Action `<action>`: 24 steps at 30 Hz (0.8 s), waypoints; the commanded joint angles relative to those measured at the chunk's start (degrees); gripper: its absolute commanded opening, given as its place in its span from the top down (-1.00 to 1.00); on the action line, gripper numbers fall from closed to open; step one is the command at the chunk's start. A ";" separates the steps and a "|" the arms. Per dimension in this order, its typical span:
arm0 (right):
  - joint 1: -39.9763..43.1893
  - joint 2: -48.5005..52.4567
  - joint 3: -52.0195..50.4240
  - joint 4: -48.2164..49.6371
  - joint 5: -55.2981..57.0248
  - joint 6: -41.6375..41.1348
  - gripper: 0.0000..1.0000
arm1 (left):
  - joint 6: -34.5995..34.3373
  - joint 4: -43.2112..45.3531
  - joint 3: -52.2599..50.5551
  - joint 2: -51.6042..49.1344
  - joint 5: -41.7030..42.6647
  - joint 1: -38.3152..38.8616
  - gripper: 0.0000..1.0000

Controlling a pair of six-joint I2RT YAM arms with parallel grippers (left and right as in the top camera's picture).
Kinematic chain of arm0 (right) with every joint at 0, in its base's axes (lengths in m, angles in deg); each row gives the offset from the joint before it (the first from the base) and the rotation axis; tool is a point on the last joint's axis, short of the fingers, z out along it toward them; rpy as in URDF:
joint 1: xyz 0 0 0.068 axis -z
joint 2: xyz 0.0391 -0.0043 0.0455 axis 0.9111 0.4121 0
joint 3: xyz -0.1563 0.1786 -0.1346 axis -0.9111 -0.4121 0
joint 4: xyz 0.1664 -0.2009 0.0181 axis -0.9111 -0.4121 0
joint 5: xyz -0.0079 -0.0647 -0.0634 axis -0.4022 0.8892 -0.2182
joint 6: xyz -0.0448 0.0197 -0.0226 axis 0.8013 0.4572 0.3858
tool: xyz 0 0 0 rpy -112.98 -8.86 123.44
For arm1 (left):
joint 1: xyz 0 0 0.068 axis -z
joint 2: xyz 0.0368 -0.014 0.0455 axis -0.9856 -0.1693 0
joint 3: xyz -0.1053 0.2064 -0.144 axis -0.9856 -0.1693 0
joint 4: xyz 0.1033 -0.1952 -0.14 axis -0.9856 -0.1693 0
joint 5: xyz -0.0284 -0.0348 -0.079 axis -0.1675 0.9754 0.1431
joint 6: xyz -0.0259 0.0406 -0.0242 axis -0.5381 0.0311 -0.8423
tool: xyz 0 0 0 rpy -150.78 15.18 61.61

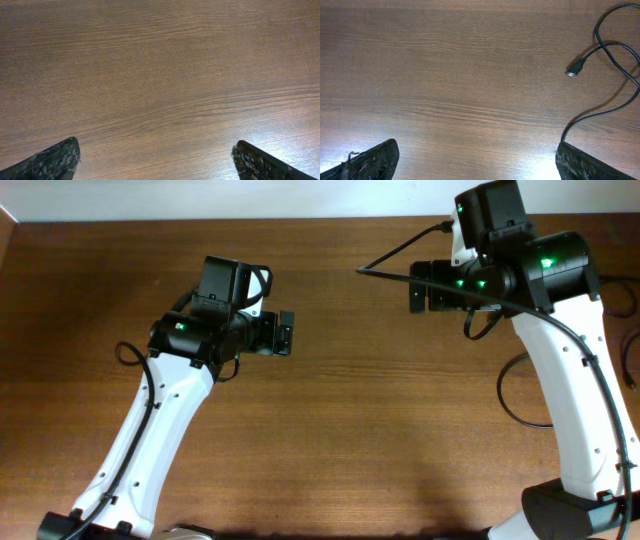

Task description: Untangle cables

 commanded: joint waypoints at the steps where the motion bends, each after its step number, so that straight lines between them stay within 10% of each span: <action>1: -0.26 -0.44 0.55 0.00 0.96 -0.68 -0.98 | -0.26 0.17 -0.17 0.87 -0.39 -0.33 -0.98; 15: -0.26 -0.44 0.55 0.02 0.96 -0.68 -0.98 | -0.26 6.23 -4.79 9.40 3.89 0.52 -0.98; 24: -0.26 -0.44 0.55 0.02 0.96 -0.66 -0.98 | -0.26 70.27 -64.83 54.99 3.87 0.48 -0.98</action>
